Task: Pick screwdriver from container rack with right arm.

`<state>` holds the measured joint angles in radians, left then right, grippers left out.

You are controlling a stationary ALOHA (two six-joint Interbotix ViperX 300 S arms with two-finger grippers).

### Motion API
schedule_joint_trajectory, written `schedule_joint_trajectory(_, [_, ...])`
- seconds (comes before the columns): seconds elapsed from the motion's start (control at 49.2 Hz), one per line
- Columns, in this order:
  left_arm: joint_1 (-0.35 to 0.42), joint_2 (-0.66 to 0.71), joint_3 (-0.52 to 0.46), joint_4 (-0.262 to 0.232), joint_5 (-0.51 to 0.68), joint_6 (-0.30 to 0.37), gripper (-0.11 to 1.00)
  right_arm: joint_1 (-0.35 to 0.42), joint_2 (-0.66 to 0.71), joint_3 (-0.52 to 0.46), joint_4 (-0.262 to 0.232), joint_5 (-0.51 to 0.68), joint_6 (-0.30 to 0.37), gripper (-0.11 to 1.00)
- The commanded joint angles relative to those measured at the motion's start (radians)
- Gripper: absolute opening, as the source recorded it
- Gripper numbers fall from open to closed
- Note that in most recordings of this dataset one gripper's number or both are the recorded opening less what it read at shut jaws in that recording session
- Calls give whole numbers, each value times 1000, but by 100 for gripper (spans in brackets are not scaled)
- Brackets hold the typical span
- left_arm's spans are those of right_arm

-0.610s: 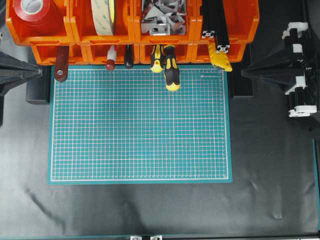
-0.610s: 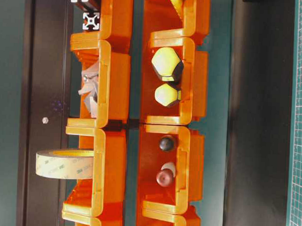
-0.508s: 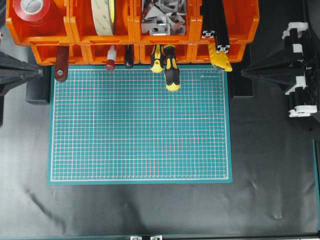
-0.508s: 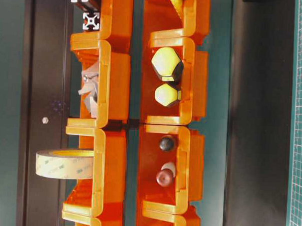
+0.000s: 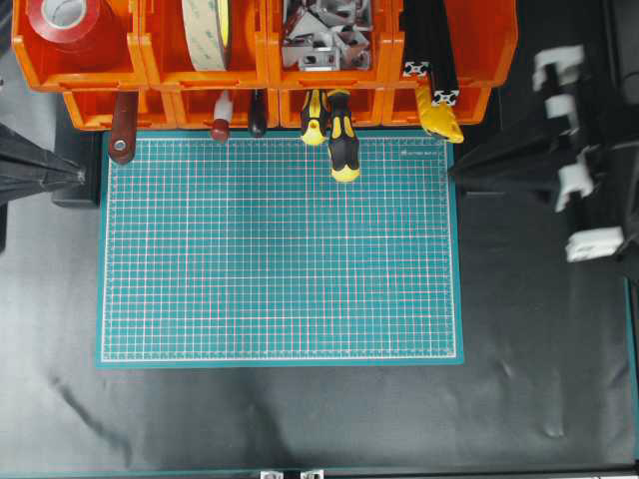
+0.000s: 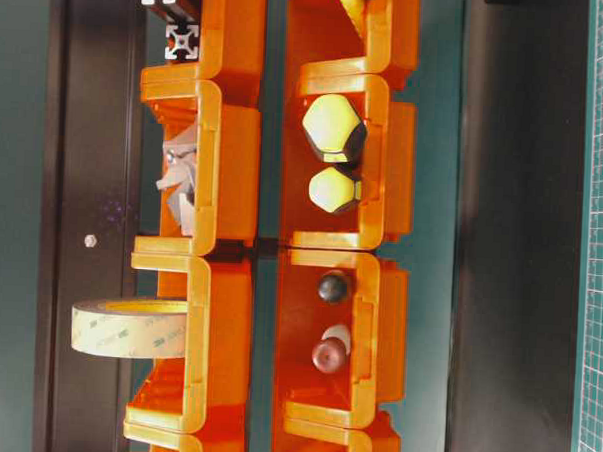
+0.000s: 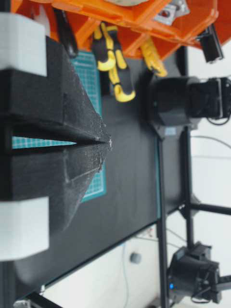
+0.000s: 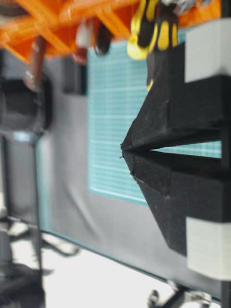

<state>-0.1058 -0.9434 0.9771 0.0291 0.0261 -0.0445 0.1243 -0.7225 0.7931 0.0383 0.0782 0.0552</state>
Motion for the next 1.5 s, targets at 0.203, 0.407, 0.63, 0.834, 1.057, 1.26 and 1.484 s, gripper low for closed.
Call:
schedule_joint_trajectory(0.203, [2,9,-29,3,8,-3,0,32,196,-278,-133,276,2,-1])
schedule_joint_trajectory(0.407, [2,9,-28,3,14,-3,0,71,308,-387,-279,402,8,-1])
schedule_joint_trajectory(0.63, [2,6,-28,5,25,-5,0,161,468,-517,-568,696,143,-1])
schedule_joint_trajectory(0.834, [2,6,-23,3,29,-5,0,321,561,-560,-989,962,405,-1])
schedule_joint_trajectory(1.057, [8,-2,-8,3,31,-5,0,430,620,-483,-1117,1052,532,0])
schedule_joint_trajectory(1.26, [8,-14,2,3,29,-9,0,465,646,-462,-1134,1097,535,1])
schedule_joint_trajectory(1.484, [8,-14,31,3,31,-87,0,472,653,-440,-1138,1039,538,47])
